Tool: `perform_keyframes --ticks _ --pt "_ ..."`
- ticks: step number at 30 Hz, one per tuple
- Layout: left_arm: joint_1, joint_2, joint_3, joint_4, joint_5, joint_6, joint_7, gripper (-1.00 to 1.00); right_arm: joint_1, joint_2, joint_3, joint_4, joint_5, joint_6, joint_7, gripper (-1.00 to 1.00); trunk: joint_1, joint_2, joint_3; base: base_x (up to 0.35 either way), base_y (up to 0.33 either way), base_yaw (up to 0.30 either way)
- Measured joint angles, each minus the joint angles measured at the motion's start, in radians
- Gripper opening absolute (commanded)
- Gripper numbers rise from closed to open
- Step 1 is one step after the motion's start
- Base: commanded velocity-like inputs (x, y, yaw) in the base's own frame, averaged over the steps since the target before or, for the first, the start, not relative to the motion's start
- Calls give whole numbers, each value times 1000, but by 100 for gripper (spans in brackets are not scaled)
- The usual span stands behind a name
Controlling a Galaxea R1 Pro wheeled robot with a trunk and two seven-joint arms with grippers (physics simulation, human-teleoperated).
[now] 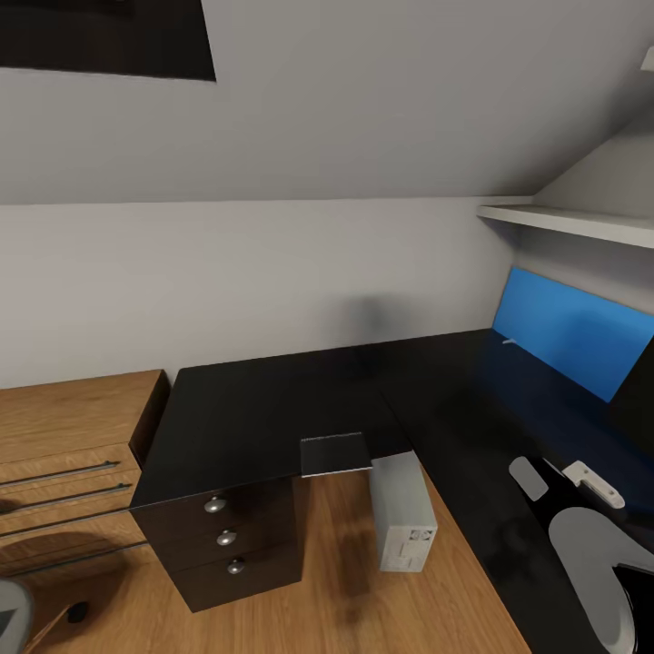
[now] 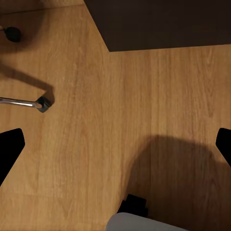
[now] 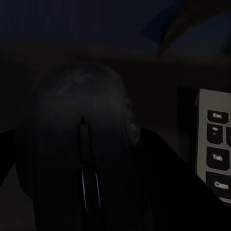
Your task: In the bedroom, organize the workspace by keeping the computer under the desk, ensuring the monitor is on the desk, placing the keyboard on the desk next to the monitor, placing the mouse on the desk next to the keyboard, moving the folder from the swivel chair onto the desk next to the mouse, stacking the notebook on top of the folder with the pen on top of the notebook, and positioning the swivel chair next to the desk.
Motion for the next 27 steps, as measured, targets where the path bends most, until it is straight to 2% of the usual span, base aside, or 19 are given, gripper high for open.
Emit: perform_keyframes --ticks 27 --pt "0 0 0 0 3 0 0 100 0 0 -1 0 0 0 0 -100 0 0 0 0 0 0"
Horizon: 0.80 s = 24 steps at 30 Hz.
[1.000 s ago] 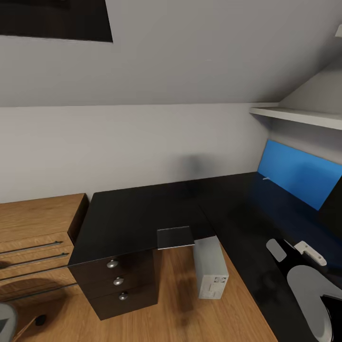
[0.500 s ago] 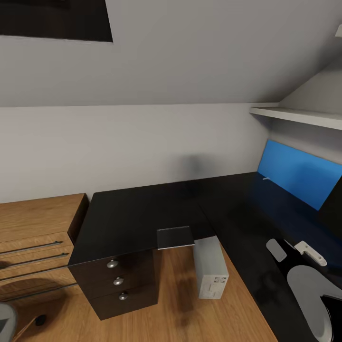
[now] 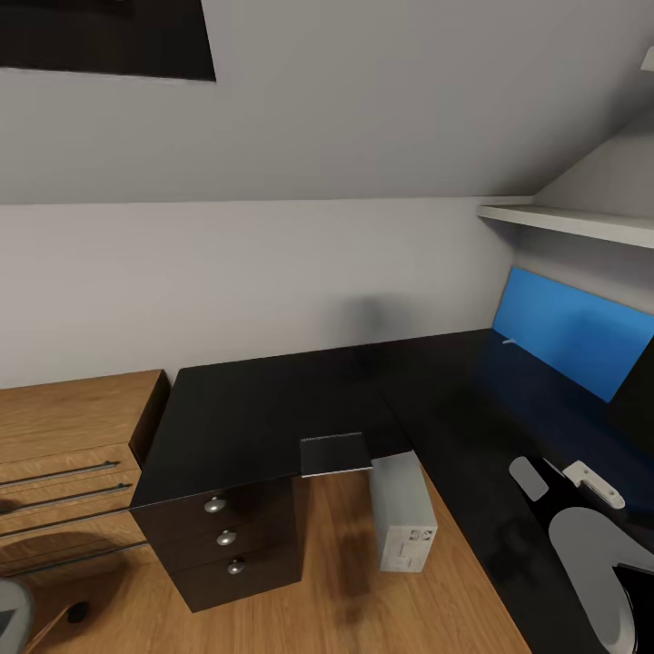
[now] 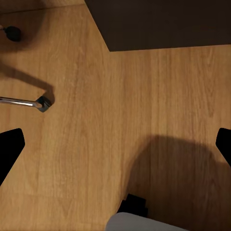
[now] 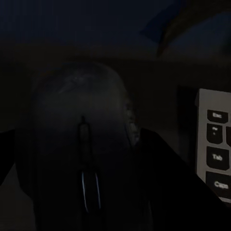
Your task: In the bedroom, organize the workspace by keeping the computer under the desk, ensuring the monitor is on the desk, placing the keyboard on the desk next to the monitor, placing the mouse on the desk next to the keyboard, moving the folder from the swivel chair onto the desk next to the mouse, stacking the notebook on top of the folder with the pen on top of the notebook, and positioning the swivel chair next to the desk.
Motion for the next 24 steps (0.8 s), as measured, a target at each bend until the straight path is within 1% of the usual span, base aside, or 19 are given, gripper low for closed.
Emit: perform_keyframes --ticks 12,21,23,24 --pt "1 1 1 0 -1 -1 0 100 0 0 0 0 0 0 0 -100 0 0 0 0 0 0" --pt "0 0 -1 -1 -4 -2 0 100 0 0 1 0 0 0 -20 -100 0 0 0 0 0 0" --pt "0 -1 -1 -1 -4 -2 1 100 0 0 1 0 0 0 -20 -100 8 -14 -6 0 0 0" --pt "0 -1 -1 -1 -4 -2 1 100 0 0 1 0 0 0 -21 -100 8 -14 -6 0 0 0"
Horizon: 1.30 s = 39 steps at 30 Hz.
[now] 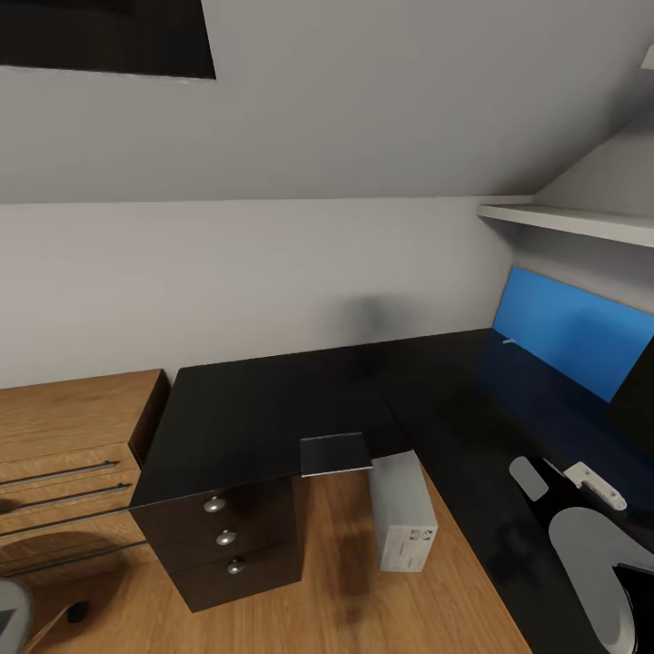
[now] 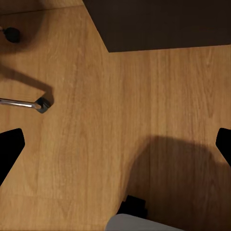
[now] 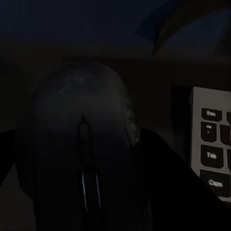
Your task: In the bedroom, organize the workspace by keeping the computer under the desk, ensuring the monitor is on the desk, placing the keyboard on the desk next to the monitor, placing the mouse on the desk next to the keyboard, moving the folder from the swivel chair onto the desk next to the mouse, stacking the notebook on top of the folder with the pen on top of the notebook, and positioning the swivel chair next to the desk.
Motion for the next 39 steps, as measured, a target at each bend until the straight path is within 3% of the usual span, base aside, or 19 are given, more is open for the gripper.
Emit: perform_keyframes --ticks 11,21,38,39 --pt "0 0 0 0 0 1 -1 100 0 0 0 0 0 0 0 -100 0 0 0 0 0 0" --pt "0 0 0 0 -1 0 2 100 0 0 0 0 0 0 0 -100 38 -70 -31 0 0 0" --pt "0 0 0 0 0 1 2 100 0 0 0 -1 0 0 -1 -100 38 -70 -31 0 0 0" --pt "0 0 0 0 0 1 2 100 0 0 0 -1 0 0 -1 100 38 -70 -31 0 0 0"
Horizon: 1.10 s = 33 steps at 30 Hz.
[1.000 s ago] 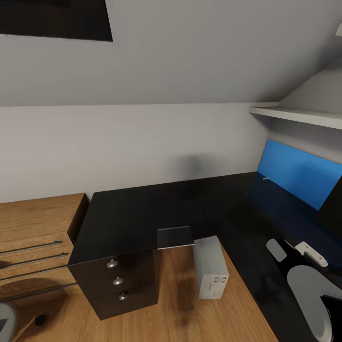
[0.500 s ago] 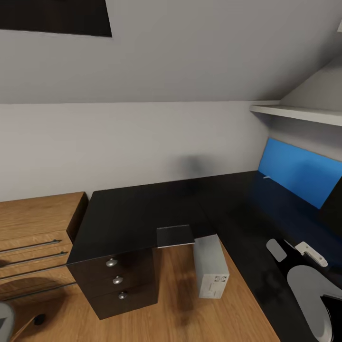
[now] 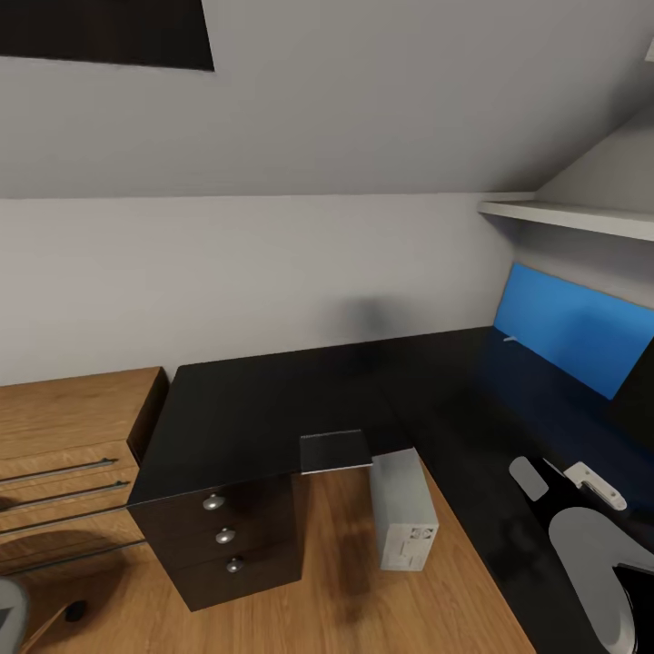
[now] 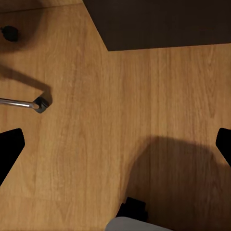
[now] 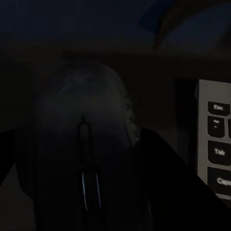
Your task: In the bedroom, organize the workspace by keeping the computer under the desk, ensuring the monitor is on the desk, placing the keyboard on the desk next to the monitor, placing the mouse on the desk next to the keyboard, moving the folder from the swivel chair onto the desk next to the mouse, stacking the notebook on top of the folder with the pen on top of the notebook, and positioning the swivel chair next to the desk.
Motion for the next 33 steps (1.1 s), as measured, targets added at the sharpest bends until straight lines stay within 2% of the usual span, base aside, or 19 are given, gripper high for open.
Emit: perform_keyframes --ticks 20,23,26,28,33 --pt "1 0 0 0 0 0 0 100 0 3 2 -17 -3 -6 1 100 0 0 0 0 0 0" --pt "1 0 0 0 0 1 -1 100 1 16 4 -52 -1 -4 -1 100 0 0 0 0 0 4" --pt "0 0 0 0 1 2 0 100 1 44 5 -68 5 -5 -4 100 0 0 0 0 0 95" --pt "0 0 0 0 1 3 0 100 1 54 5 -72 10 -5 -7 100 0 0 0 0 0 188" --pt "1 0 0 1 2 6 -1 100 1 83 10 -77 44 -7 -11 100 0 0 0 0 0 263"
